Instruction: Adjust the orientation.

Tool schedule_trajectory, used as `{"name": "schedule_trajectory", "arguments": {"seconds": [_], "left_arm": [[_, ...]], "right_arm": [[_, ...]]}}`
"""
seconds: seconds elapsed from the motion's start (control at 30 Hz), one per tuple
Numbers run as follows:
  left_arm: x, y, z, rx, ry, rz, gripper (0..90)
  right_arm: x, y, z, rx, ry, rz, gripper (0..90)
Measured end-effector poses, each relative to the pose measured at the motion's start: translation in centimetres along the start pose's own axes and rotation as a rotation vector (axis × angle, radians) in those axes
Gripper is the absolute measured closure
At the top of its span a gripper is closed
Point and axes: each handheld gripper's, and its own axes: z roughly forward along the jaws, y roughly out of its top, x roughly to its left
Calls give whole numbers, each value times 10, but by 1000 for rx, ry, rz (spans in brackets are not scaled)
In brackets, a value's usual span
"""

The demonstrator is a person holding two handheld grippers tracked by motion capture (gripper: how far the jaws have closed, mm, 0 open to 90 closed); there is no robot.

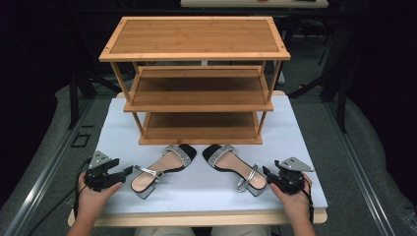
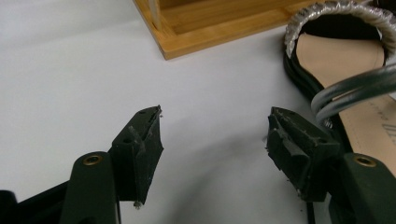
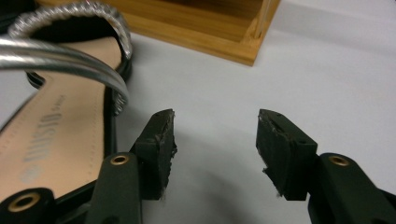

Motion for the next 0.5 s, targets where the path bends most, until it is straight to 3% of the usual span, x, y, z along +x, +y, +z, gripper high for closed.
{"name": "schedule_trajectory", "arguments": {"seconds": [0.23,0.5], "left_arm": [[4,-2,-2,-8,-9,-49,355],[3,1,-6,-14,-13,-53,355]], "right_arm": [[3,1,3,22,16,3,451],[3,2,1,7,-4,12,435]]}}
